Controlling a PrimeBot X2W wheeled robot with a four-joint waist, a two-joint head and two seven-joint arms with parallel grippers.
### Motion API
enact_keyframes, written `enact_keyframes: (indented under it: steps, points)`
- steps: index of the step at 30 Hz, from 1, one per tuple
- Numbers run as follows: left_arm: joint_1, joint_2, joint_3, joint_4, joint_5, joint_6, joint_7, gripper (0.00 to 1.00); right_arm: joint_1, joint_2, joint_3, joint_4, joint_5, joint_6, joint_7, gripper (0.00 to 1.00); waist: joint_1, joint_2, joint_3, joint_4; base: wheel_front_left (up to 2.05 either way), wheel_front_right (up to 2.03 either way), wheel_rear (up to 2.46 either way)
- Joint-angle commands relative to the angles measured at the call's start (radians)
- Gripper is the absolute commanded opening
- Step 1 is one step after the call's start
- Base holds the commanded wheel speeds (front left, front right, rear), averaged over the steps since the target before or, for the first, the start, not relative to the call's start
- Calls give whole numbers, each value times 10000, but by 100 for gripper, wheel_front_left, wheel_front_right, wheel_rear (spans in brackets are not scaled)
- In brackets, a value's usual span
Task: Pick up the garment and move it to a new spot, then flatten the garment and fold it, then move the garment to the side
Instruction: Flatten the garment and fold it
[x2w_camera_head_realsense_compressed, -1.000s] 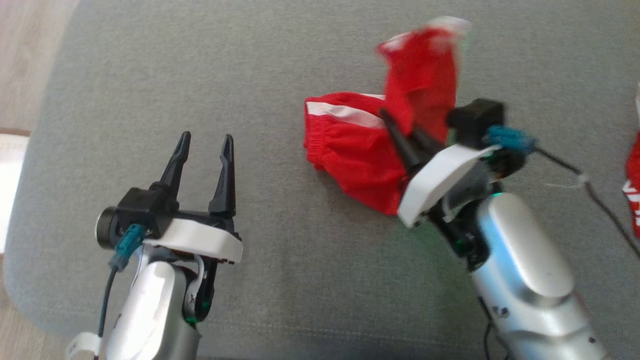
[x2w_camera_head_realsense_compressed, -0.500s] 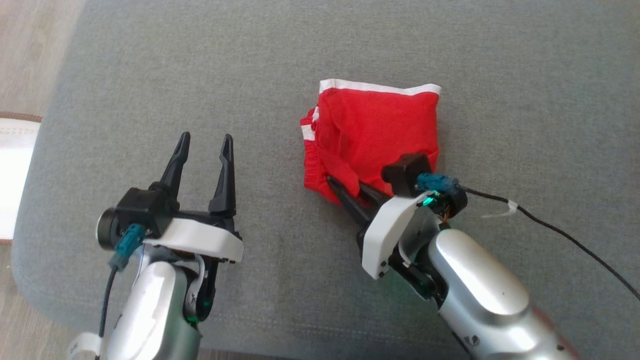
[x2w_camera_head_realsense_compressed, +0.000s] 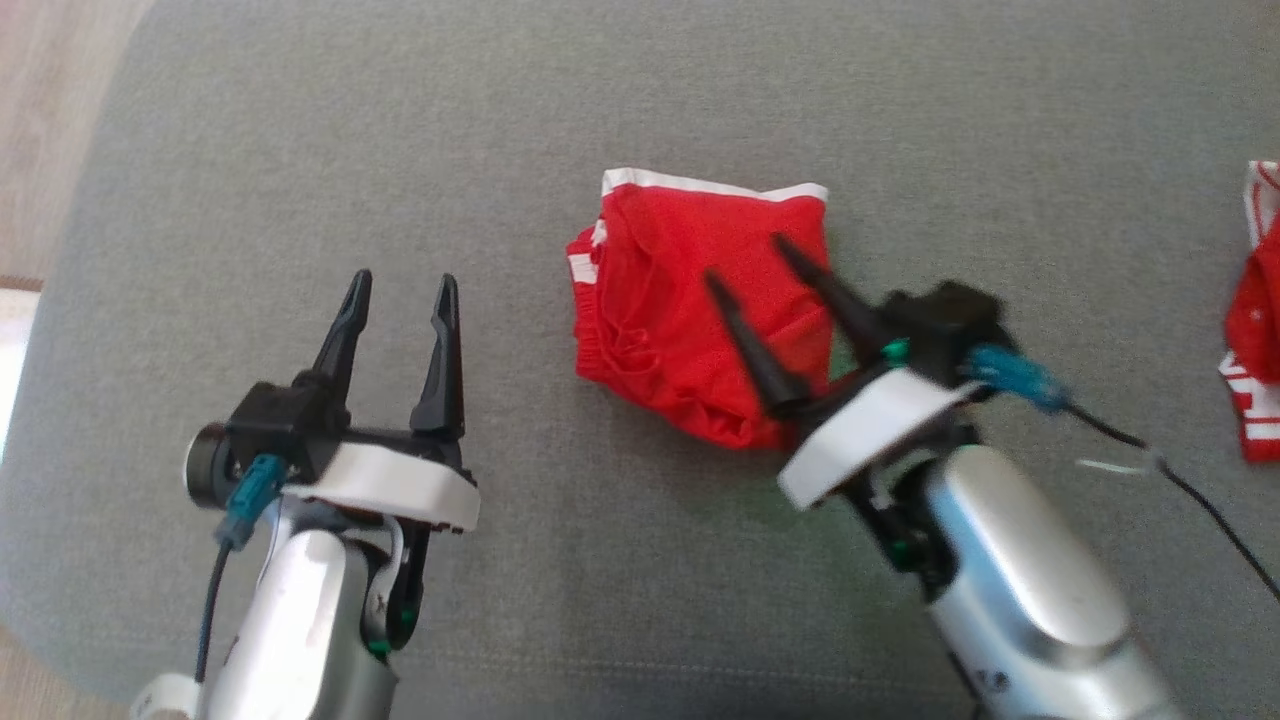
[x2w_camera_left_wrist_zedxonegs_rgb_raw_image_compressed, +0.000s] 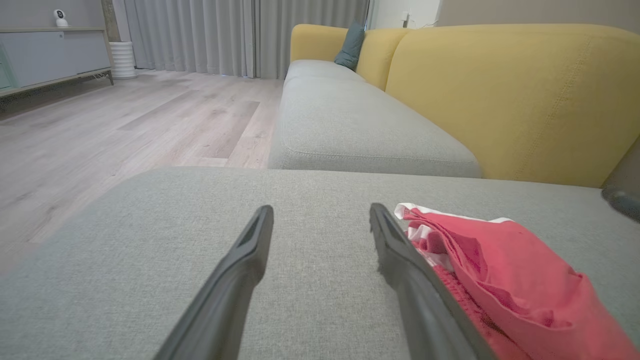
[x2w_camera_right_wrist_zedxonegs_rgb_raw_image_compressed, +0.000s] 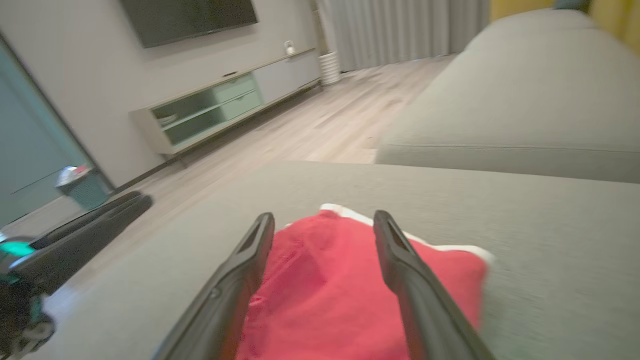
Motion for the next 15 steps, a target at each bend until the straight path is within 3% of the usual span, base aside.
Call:
enact_keyframes:
  steps: [1,12,15]
  points:
    - [-34,147,373,-359,83,1,-51,100,77,198,-55,-408,-91,-9,-106,100,0,0,-54,-93,0,0,0]
    - [309,377,682,-431,314,30,-51,100,2159,-13,-4012,-2131,-1266,-9,-35,100,0,0,-409,-787,0,0,0]
    - [445,440,744,-417,327,54,-51,100,2535,2,-4368,-2467,-1342,-9,107,100,0,0,-578,-902,0,0,0]
